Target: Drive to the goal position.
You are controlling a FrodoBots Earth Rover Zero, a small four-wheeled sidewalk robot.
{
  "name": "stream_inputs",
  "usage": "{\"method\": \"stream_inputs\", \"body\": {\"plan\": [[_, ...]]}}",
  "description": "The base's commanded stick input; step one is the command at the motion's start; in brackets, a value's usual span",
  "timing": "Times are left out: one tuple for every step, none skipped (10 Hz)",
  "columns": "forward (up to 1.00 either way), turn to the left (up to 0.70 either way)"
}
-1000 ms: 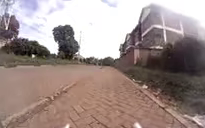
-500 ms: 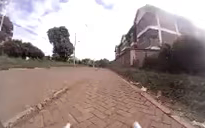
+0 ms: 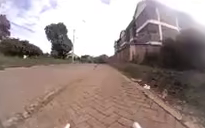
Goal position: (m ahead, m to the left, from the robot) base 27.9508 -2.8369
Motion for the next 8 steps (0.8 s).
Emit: {"method": "stream_inputs", "body": {"plan": [[0.50, 0.00], [0.50, 0.00], [0.50, 0.00], [0.50, 0.00], [0.50, 0.00], [0.50, 0.00], [0.50, 0.00], [0.50, 0.00]]}}
